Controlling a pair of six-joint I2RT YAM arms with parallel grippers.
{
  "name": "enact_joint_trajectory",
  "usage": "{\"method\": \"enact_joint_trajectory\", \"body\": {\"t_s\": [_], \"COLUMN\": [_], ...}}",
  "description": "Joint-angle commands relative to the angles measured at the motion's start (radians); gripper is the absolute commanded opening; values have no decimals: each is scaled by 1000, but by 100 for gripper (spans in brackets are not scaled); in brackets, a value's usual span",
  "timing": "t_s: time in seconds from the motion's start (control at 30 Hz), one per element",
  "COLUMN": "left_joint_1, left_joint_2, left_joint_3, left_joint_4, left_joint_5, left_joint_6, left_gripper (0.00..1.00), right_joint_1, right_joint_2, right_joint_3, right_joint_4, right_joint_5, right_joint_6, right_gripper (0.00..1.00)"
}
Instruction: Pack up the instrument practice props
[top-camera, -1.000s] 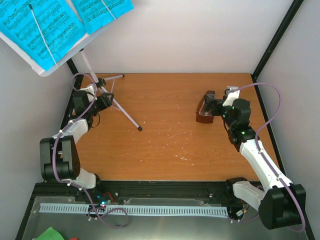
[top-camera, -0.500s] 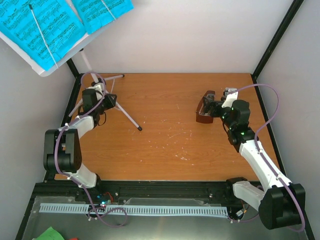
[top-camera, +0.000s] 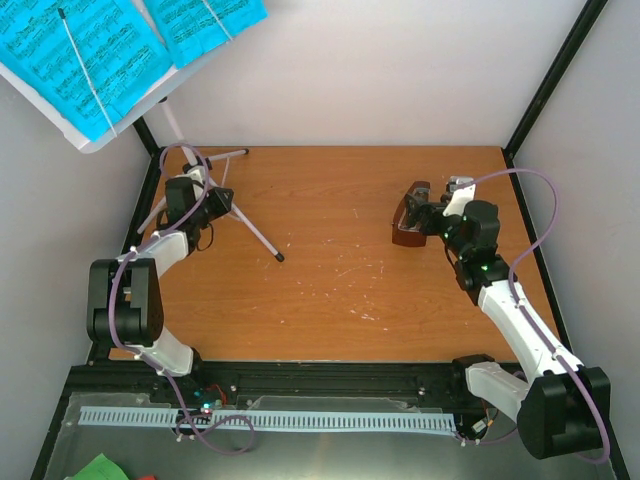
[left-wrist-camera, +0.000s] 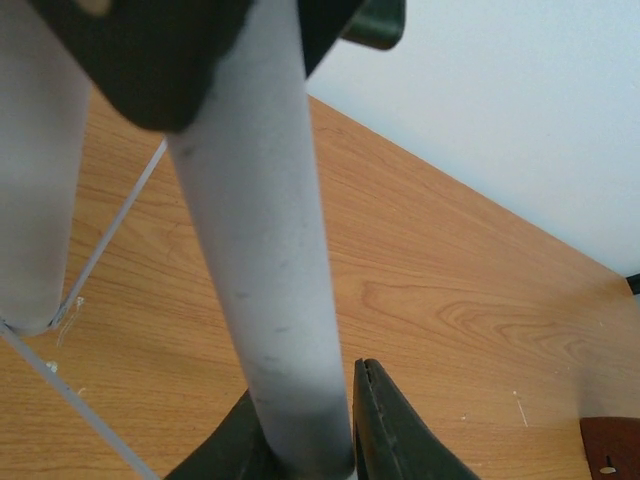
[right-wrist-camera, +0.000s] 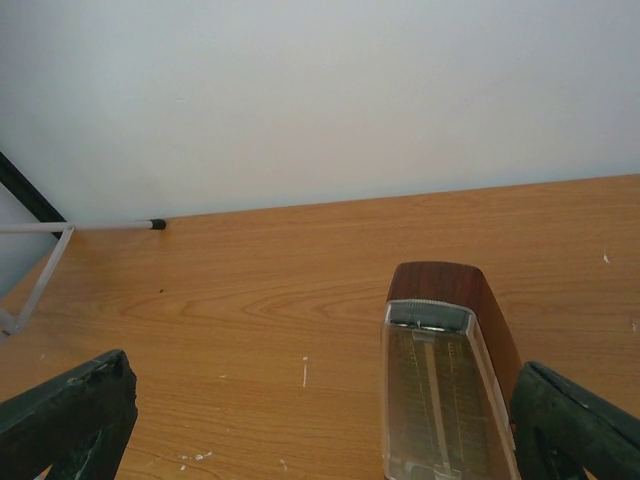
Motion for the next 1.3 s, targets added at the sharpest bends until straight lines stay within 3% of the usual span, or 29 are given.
{"method": "enact_joint_trajectory", "body": {"t_s": [0.0, 1.07, 1.27], "left_joint_1": [-30, -44, -43], "left_joint_2": [-27, -57, -53], "left_joint_3": [64, 103, 80], "left_joint_4": [8, 2, 46], "left_joint_5": [-70, 47, 164], "left_joint_6": [176, 201, 215], "left_gripper": [0, 0, 0], "right_joint_1": [-6, -6, -6], "right_joint_2": [-11, -31, -48], "right_joint_3": [-19, 13, 23], "right_joint_4": [19, 1, -3], "right_joint_5": [-13, -107, -155], "right_joint_6": [4, 15, 2], "right_gripper": [100, 100, 100]}}
